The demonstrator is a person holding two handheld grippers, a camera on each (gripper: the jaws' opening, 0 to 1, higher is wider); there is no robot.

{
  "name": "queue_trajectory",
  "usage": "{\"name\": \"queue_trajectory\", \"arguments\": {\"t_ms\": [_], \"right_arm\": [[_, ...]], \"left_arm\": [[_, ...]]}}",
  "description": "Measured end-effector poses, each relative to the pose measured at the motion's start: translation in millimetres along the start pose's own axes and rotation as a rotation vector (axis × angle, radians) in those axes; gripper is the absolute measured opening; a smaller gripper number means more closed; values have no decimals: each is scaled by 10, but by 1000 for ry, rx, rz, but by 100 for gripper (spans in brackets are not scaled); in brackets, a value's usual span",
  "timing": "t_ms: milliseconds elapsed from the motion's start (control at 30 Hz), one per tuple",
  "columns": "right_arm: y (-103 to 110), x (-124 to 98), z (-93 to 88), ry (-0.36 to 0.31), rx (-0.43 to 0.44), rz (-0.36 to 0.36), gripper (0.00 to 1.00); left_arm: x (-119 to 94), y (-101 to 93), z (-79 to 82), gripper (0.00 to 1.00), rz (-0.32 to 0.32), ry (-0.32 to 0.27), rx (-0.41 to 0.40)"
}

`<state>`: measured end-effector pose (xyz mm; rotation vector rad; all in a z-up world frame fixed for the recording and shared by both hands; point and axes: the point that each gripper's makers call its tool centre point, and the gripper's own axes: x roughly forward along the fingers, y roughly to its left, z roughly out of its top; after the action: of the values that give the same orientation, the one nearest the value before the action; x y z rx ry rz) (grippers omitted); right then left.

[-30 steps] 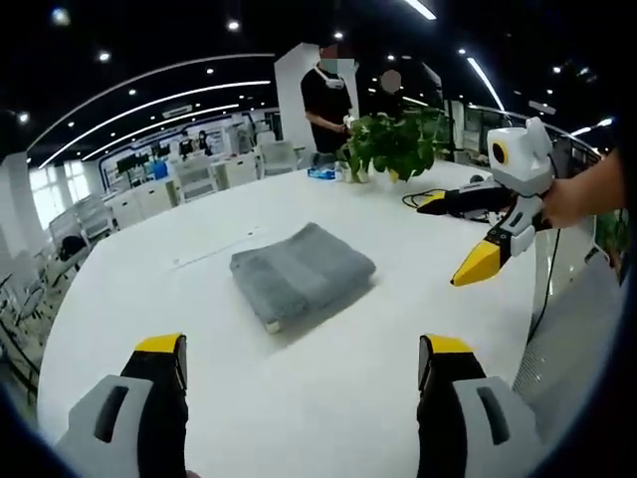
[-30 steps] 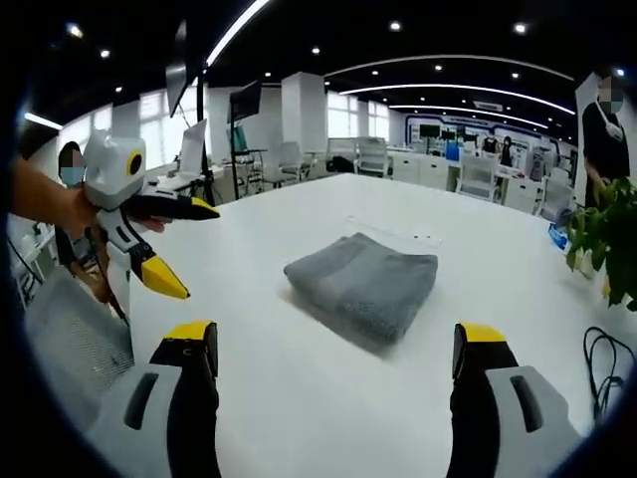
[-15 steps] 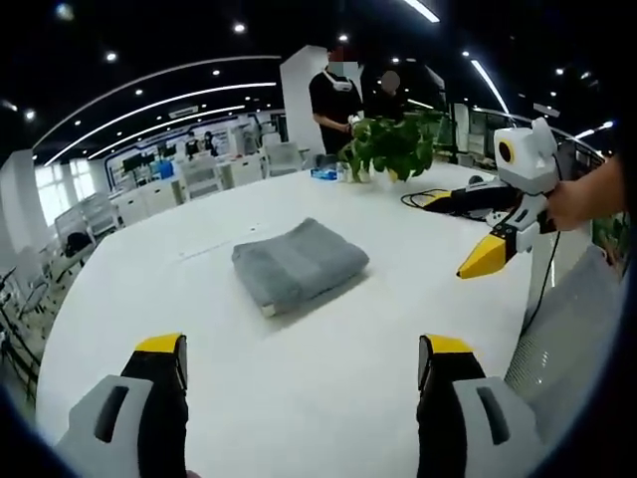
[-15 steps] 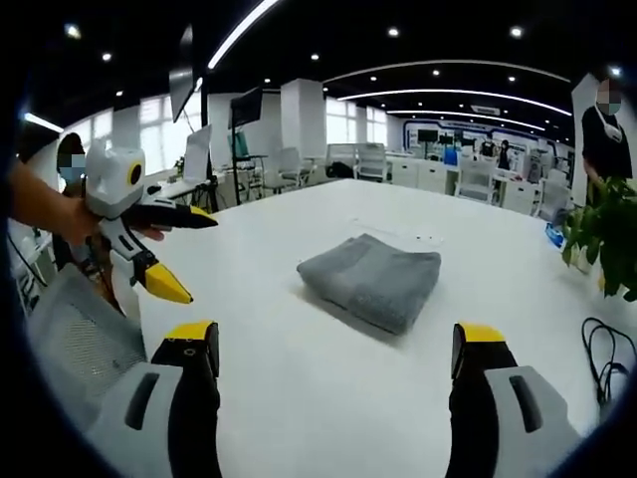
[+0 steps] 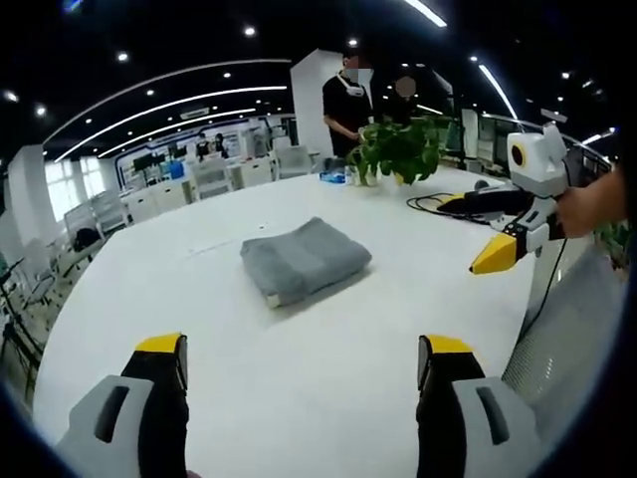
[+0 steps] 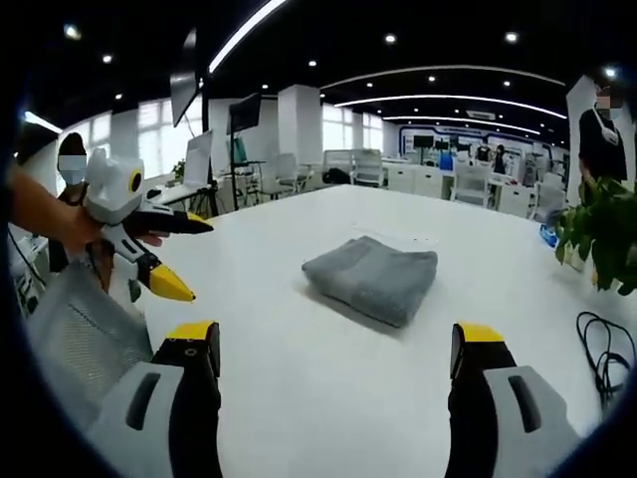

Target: Fold the towel on the table until its edges align and the towel forms a compact rectangular stack.

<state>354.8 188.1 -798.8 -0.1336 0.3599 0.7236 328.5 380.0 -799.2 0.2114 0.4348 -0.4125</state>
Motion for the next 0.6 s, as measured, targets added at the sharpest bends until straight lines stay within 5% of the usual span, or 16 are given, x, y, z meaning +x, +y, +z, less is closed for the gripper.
{"name": "queue_trajectory", "arguments": {"t_ms": [600], "right_arm": [[212,-247,-64,-36,-19,12,98]], "left_arm": [[-165,34,-166,98,43,6,35]]}}
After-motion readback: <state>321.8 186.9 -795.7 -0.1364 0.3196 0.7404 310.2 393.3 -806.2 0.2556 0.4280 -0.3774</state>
